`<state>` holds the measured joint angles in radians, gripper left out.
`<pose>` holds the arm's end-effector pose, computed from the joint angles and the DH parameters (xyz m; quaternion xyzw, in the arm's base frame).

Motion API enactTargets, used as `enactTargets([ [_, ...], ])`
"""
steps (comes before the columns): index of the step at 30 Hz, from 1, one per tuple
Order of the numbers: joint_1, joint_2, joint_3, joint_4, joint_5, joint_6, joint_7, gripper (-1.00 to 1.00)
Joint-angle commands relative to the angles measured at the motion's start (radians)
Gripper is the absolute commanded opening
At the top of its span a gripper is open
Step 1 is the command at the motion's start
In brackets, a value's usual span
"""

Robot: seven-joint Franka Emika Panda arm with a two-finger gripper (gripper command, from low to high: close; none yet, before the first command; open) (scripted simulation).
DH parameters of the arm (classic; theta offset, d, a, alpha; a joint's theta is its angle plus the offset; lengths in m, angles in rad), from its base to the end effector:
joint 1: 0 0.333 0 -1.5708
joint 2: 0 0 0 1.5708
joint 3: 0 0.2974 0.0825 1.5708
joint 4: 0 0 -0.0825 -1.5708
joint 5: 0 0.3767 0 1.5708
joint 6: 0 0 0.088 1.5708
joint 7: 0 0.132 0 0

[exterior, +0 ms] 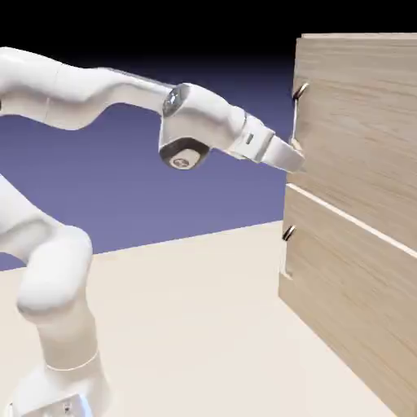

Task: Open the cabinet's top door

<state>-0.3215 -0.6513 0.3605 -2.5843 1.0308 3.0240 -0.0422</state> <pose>0.4180 -0.0298 0.5430 -0.7805 0.3390 -0.4868 0.1972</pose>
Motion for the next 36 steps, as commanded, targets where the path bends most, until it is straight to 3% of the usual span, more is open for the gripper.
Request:
enactTargets([
  [1,-0.014,-0.003,0.015,0.01,0.044,-0.001,-0.033,0.0],
  [36,-0.507,-0.123,0.548,0.343,1.566,-0.02,-1.19,0.0],
])
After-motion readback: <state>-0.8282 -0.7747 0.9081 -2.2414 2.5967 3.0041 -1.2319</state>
